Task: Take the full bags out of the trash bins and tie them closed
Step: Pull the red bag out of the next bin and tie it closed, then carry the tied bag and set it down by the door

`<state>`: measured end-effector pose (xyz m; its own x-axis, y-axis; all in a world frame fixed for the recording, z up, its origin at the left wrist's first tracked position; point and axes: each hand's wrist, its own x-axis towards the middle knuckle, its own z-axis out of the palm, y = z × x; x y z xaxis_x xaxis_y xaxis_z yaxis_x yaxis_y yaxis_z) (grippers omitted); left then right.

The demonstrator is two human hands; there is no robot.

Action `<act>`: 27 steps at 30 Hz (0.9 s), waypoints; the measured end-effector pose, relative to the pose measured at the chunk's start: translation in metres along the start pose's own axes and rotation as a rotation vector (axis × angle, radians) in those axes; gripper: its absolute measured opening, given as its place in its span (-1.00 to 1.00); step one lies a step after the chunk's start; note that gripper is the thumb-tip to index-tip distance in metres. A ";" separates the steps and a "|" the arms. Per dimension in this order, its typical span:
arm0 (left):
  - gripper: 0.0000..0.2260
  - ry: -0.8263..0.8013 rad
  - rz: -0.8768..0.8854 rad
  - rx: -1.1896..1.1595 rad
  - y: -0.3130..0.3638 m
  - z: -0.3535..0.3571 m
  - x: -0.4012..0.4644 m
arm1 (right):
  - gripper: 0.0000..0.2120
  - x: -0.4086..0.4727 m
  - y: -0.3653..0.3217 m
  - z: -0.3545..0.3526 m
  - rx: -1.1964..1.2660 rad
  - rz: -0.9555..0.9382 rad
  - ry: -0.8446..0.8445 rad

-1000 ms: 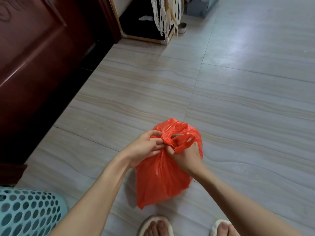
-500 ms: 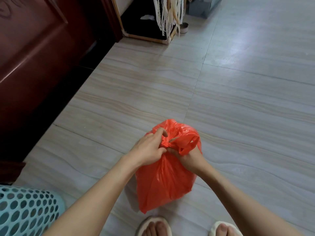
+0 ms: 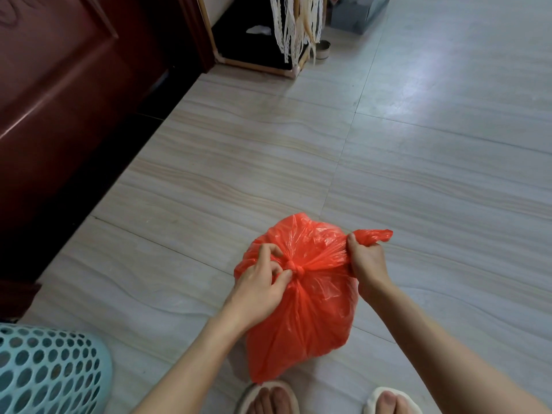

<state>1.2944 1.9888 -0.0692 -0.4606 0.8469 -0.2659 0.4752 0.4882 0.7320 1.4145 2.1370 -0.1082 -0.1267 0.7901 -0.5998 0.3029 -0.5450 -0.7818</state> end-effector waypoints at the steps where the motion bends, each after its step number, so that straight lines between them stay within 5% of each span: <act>1: -0.77 -0.001 0.009 0.021 -0.001 0.000 -0.004 | -0.77 0.003 0.002 -0.003 -0.003 0.016 0.022; 9: -0.84 0.153 0.138 0.368 -0.021 0.004 -0.019 | -0.75 -0.005 0.012 -0.016 -0.110 -0.072 -0.073; 13: -0.74 0.261 0.105 0.210 -0.043 0.012 -0.002 | -0.89 -0.007 0.010 -0.024 -0.351 -0.356 -0.288; 15: -0.76 0.317 0.129 0.175 -0.045 0.015 0.009 | -0.66 -0.001 0.009 -0.028 -0.440 -0.471 -0.367; 17: -0.79 0.387 0.125 0.178 -0.044 0.016 0.016 | -0.60 0.000 0.005 -0.028 -0.452 -0.470 -0.447; 19: -0.83 0.403 0.035 0.160 -0.039 0.013 0.025 | -0.81 -0.002 -0.012 -0.024 -0.341 -0.374 -0.537; 21: -0.82 0.307 -0.086 0.273 -0.031 0.006 0.025 | -0.92 -0.017 -0.032 -0.024 -0.194 -0.208 -0.603; 23: -0.81 0.111 -0.174 0.395 -0.014 -0.003 0.022 | -0.81 -0.037 -0.057 -0.025 -0.126 -0.048 -0.651; 27: -0.76 -0.135 -0.339 0.361 0.029 -0.030 0.014 | -0.75 -0.079 -0.097 -0.017 -0.282 0.051 -0.553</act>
<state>1.2792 2.0088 -0.0324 -0.5442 0.6361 -0.5470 0.5552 0.7619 0.3336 1.4115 2.1317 0.0179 -0.5530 0.4616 -0.6936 0.5500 -0.4231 -0.7201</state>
